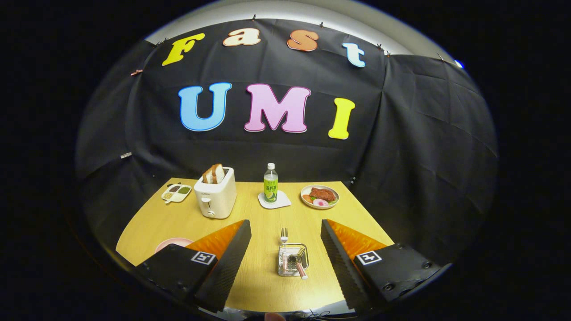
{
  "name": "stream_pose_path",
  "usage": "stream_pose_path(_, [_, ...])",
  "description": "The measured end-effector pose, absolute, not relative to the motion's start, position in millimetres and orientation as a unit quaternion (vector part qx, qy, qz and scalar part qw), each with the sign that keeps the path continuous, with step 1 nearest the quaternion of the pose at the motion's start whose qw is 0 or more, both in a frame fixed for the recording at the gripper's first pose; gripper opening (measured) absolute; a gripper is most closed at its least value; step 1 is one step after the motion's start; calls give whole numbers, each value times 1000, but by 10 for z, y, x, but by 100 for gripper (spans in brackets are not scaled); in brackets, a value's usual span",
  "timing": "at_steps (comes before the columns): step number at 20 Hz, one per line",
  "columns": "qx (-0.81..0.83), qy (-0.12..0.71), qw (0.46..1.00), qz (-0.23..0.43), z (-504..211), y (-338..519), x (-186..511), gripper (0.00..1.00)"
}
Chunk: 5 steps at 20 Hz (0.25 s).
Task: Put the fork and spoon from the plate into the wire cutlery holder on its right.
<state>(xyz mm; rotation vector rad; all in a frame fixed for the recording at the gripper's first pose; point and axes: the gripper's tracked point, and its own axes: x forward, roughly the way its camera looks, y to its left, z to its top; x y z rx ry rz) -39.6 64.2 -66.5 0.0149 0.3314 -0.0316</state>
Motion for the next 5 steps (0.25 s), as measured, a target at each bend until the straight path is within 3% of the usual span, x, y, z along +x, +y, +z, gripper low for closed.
stream_pose_path(5, [4, 154, 988, -12, -609, 668, -361, 98])
